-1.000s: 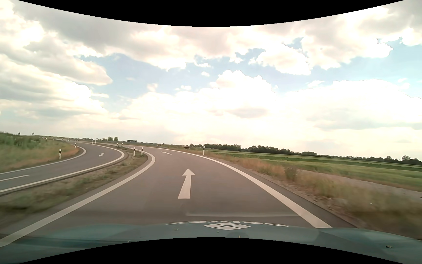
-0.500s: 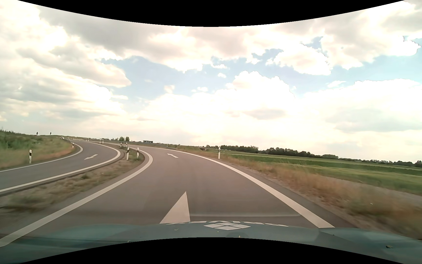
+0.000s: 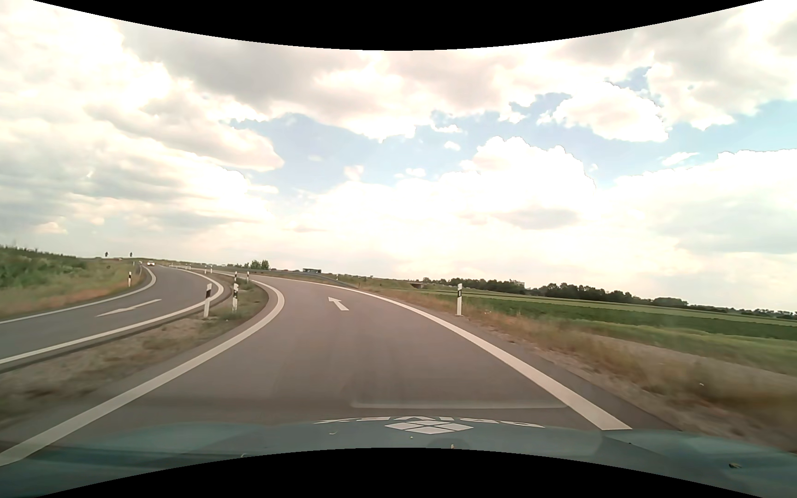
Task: Follow the waypoints while adhering to traffic rules and regulations
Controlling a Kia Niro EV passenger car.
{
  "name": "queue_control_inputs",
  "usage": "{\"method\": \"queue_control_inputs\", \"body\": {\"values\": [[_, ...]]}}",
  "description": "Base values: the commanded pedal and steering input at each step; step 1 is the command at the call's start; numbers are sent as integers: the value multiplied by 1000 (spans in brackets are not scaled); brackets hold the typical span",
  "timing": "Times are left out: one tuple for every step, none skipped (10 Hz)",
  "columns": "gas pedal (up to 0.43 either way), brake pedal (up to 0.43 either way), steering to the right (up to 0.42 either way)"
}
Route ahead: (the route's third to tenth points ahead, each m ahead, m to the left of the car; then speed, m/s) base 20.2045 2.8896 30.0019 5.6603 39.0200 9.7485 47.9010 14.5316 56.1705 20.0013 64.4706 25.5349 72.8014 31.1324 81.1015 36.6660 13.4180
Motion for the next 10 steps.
{"method": "queue_control_inputs", "body": {"values": [[189, 0, -61], [197, 0, -61], [209, 0, -63], [220, 0, -65], [220, 0, -66], [220, 0, -68], [220, 0, -67], [228, 0, -67], [228, 0, -67], [228, 0, -67]]}}
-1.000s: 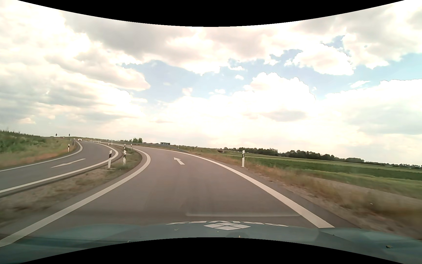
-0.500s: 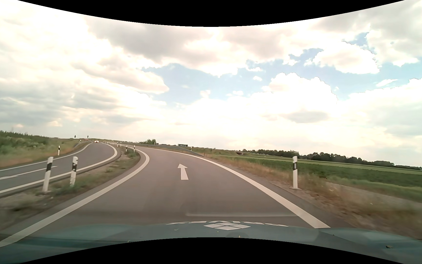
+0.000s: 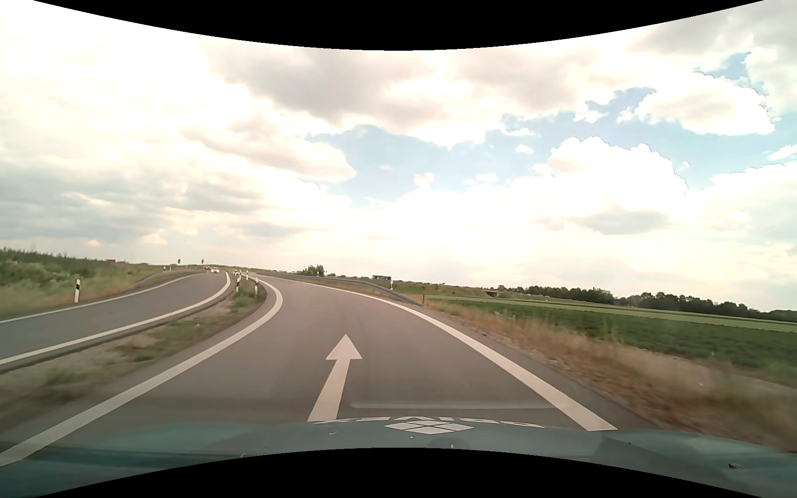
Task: Follow the waypoints while adhering to traffic rules and regulations
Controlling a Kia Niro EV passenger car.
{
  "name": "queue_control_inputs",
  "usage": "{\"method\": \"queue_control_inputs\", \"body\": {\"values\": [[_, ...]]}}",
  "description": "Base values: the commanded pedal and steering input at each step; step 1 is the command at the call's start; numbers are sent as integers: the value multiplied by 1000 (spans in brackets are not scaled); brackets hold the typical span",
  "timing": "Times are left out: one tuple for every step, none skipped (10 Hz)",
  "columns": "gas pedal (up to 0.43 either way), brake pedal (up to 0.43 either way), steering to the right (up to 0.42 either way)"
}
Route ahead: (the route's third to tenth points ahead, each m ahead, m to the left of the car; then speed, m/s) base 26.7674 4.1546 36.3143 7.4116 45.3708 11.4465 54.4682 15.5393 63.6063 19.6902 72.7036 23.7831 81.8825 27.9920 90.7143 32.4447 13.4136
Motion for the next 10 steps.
{"method": "queue_control_inputs", "body": {"values": [[228, 0, -67], [228, 0, -68], [228, 0, -67], [228, 0, -67], [228, 0, -66], [228, 0, -66], [228, 0, -65], [228, 0, -64], [228, 0, -62], [228, 0, -61]]}}
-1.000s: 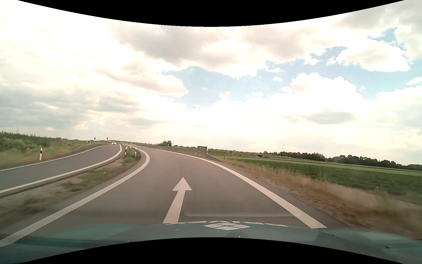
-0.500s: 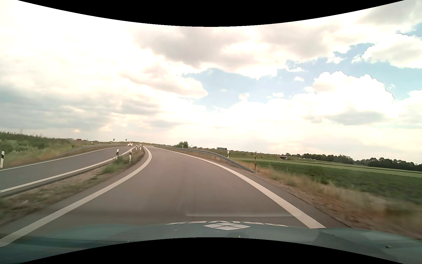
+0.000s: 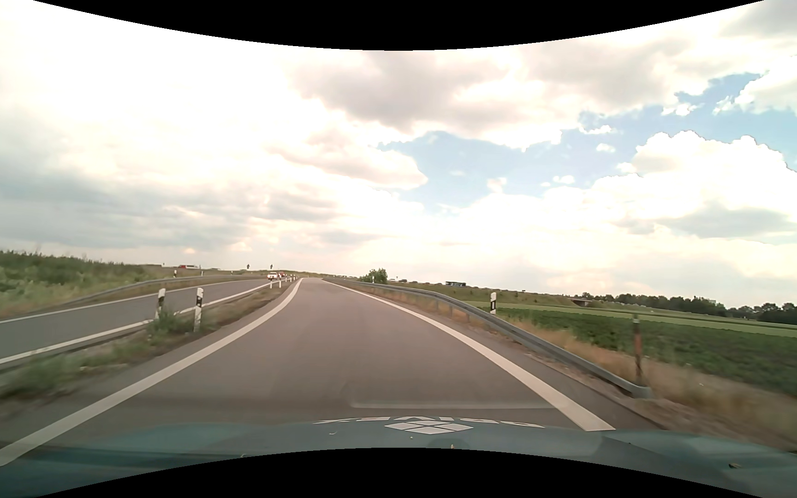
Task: Follow the waypoints while adhering to traffic rules and regulations
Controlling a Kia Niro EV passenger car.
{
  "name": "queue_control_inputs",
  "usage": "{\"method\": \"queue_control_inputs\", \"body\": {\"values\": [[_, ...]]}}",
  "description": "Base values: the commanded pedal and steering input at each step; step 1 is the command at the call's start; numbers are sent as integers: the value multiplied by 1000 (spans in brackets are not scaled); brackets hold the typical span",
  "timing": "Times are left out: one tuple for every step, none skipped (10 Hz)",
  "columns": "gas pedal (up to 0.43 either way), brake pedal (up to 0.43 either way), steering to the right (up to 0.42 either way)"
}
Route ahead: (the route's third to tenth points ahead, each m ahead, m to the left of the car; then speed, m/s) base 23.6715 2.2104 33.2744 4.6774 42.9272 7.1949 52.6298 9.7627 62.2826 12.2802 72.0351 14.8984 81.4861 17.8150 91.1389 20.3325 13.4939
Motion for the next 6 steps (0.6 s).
{"method": "queue_control_inputs", "body": {"values": [[228, 0, -61], [228, 0, -61], [228, 0, -61], [228, 0, -61], [228, 0, -61], [228, 0, -62]]}}
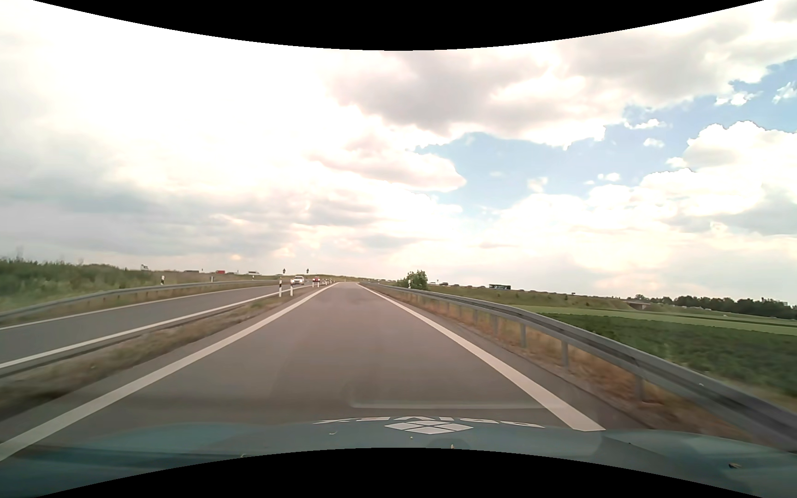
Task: Follow the waypoints while adhering to traffic rules and regulations
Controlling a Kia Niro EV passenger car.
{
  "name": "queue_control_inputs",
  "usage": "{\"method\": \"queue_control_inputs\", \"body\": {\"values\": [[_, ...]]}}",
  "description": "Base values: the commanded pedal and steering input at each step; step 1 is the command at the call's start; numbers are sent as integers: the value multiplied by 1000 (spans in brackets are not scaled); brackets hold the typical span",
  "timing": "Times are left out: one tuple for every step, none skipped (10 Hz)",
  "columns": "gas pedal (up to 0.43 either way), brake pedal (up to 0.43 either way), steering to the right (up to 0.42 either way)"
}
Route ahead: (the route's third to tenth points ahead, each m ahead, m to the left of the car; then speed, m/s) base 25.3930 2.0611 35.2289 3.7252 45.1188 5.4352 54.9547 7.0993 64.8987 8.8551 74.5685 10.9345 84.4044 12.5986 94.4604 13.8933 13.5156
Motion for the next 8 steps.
{"method": "queue_control_inputs", "body": {"values": [[228, 0, -60], [228, 0, -58], [228, 0, -55], [228, 0, -53], [228, 0, -49], [228, 0, -45], [228, 0, -41], [228, 0, -36]]}}
